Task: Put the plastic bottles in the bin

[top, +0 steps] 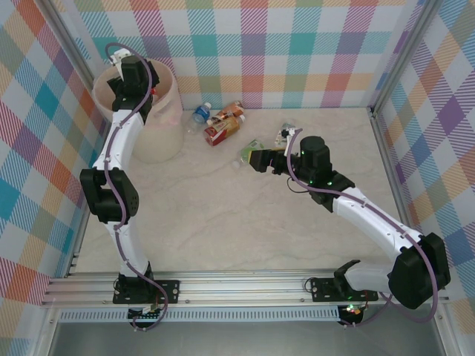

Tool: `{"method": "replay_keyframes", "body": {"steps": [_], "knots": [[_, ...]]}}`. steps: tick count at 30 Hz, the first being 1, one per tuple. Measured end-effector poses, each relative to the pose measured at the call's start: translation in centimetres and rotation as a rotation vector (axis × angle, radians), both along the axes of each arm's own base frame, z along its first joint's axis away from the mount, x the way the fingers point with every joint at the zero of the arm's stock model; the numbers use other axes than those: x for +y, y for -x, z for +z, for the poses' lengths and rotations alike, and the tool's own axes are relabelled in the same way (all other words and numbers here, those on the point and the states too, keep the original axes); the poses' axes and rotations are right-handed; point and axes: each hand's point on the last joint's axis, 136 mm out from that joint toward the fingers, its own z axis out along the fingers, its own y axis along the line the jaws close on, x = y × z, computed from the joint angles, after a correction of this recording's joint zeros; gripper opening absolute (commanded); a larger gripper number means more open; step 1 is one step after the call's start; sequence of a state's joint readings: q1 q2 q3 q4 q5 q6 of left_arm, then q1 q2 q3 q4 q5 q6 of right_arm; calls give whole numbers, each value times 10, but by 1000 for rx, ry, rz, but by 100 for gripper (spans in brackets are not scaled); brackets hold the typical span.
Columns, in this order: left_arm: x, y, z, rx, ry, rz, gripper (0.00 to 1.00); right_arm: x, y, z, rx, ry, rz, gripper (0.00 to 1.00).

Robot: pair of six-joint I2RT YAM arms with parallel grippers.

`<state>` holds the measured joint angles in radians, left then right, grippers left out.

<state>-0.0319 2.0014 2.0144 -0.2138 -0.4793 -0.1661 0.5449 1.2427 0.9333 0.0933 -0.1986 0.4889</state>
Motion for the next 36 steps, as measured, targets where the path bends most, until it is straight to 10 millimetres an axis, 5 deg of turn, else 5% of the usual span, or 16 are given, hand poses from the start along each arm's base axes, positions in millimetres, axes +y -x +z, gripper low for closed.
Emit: {"method": "replay_keyframes", "body": {"steps": [8, 21, 31, 36], "knots": [[-14, 0, -7, 17, 82, -72, 100, -2, -2, 0, -1, 3, -13, 100], [-43, 27, 40, -59, 230, -219, 100, -25, -19, -22, 82, 70, -158, 100], [-96, 98, 89, -162, 433, -507, 100, -83, -79, -85, 326, 253, -446, 100], [-123, 139, 73, -173, 554, -613, 100, -94, -115, -121, 431, 321, -529, 100]]}}
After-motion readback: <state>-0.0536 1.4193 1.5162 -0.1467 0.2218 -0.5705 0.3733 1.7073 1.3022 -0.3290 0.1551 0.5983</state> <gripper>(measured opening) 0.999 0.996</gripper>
